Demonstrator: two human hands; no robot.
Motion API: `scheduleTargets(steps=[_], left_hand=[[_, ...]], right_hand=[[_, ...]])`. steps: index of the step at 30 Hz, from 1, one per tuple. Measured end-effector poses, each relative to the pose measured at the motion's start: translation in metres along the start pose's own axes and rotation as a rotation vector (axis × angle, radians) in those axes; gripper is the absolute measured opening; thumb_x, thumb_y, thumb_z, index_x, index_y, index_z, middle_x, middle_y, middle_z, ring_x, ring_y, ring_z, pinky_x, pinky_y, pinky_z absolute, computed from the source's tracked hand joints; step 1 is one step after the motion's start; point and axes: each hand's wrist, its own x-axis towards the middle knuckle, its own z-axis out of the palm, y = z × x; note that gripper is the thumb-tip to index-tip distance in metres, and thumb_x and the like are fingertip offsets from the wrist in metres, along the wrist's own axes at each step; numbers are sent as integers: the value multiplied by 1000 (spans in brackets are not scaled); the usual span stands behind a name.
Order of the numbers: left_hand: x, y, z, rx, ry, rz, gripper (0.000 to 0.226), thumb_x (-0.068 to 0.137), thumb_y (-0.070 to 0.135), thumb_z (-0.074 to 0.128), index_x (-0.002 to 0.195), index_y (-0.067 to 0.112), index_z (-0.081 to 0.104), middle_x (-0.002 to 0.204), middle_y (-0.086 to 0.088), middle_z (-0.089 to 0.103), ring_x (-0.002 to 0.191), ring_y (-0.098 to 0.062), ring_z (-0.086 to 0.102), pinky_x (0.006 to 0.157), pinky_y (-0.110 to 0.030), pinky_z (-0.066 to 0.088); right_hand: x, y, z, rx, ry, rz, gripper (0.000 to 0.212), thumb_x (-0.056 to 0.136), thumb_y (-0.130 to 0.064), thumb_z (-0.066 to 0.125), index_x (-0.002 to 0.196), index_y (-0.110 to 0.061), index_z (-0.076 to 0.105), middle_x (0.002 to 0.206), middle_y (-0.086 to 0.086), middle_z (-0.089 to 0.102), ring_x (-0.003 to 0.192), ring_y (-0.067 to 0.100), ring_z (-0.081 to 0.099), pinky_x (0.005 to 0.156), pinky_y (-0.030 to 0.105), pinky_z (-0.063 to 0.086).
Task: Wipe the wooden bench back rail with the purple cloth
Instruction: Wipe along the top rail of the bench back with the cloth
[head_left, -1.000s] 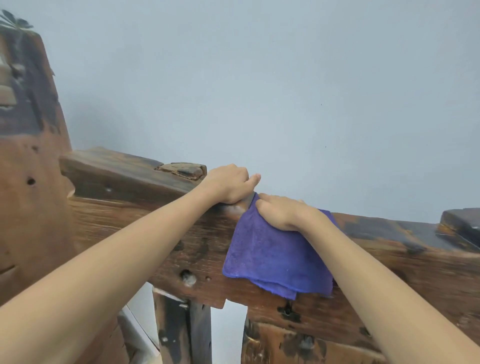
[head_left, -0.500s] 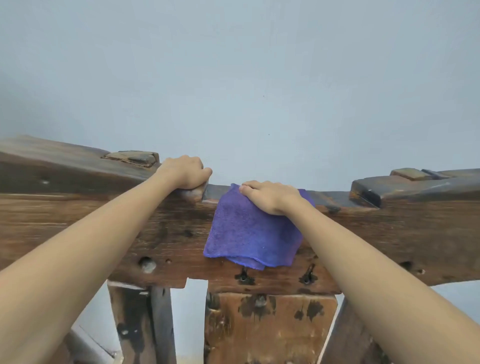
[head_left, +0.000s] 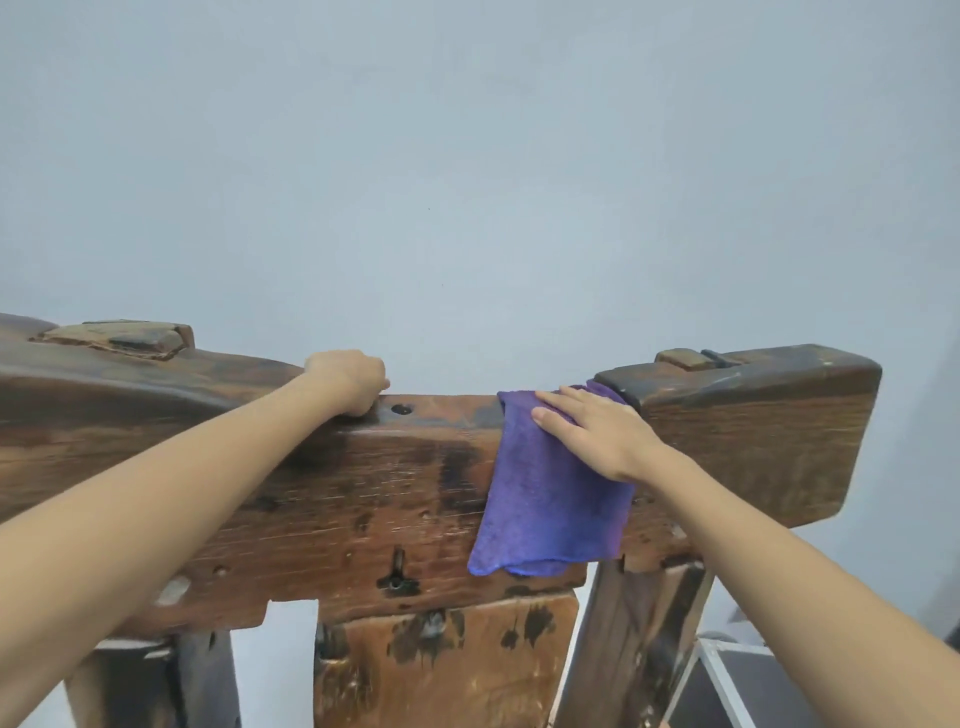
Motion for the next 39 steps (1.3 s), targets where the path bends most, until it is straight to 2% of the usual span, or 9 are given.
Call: scheduleTargets(steps=[6, 12, 16, 20, 23, 27, 33, 36, 39], left_hand=[[10, 30, 11, -268, -60, 137, 56, 100, 50, 23, 99, 11, 62, 120, -18, 64, 107, -34, 59, 100, -45, 43], [19, 30, 22, -308, 29, 89, 55, 95, 53, 28, 71, 15, 61, 81, -5, 66, 76, -20, 61, 70, -34, 43], [29, 28, 25, -268, 3, 7, 46, 91, 53, 29, 73, 19, 56, 82, 1, 61, 81, -22, 58, 71, -35, 40], [28, 31, 18, -237, -59, -38, 43, 91, 52, 29, 93, 21, 58, 97, -3, 58, 92, -26, 56, 83, -39, 42], [25, 33, 16, -230, -60, -41, 42, 93, 49, 31, 81, 19, 57, 93, -4, 60, 89, -27, 57, 89, -41, 44], [25, 32, 17, -264, 8, -28, 45, 94, 45, 33, 65, 16, 51, 76, -3, 61, 74, -21, 57, 77, -36, 44], [18, 39, 14, -241, 17, -43, 44, 96, 43, 33, 68, 16, 54, 77, -3, 60, 79, -25, 58, 80, -37, 46], [12, 40, 12, -266, 98, -37, 44, 96, 37, 36, 61, 14, 49, 68, -4, 56, 71, -26, 55, 69, -34, 42], [3, 42, 9, -288, 226, 42, 43, 96, 29, 39, 58, 10, 45, 57, -6, 53, 62, -27, 53, 57, -32, 37]], right_hand=[[30, 1, -6, 16, -153, 58, 74, 91, -78, 24, 156, -43, 35, 166, -4, 29, 155, 19, 21, 122, 42, 14], [87, -5, -7, 12, -369, 60, 85, 87, -81, 21, 146, -29, 54, 157, 3, 46, 142, 30, 43, 116, 45, 30], [109, -7, -3, 26, -416, 102, 91, 84, -83, 28, 142, -19, 57, 153, 9, 50, 135, 31, 49, 112, 47, 33], [94, -5, -7, -14, -354, 35, 81, 94, -74, 21, 142, -21, 58, 151, 8, 54, 134, 32, 51, 112, 48, 36], [51, 10, -5, -54, -191, -115, 69, 100, -64, 15, 140, -24, 54, 146, 9, 55, 131, 33, 51, 109, 47, 38], [3, 23, 1, -83, -43, -211, 79, 97, -67, 12, 155, -19, 35, 155, 15, 41, 142, 34, 38, 118, 45, 27], [26, 2, -10, 3, -149, -61, 69, 101, -64, 18, 144, -21, 49, 143, 17, 50, 134, 35, 43, 109, 45, 32], [17, 3, -2, -13, -16, -70, 62, 102, -60, 18, 136, -22, 55, 134, 12, 56, 127, 34, 48, 102, 44, 37], [-4, 15, 6, 5, 68, -167, 59, 105, -55, 23, 148, -22, 48, 151, 11, 48, 140, 31, 41, 117, 43, 27]])
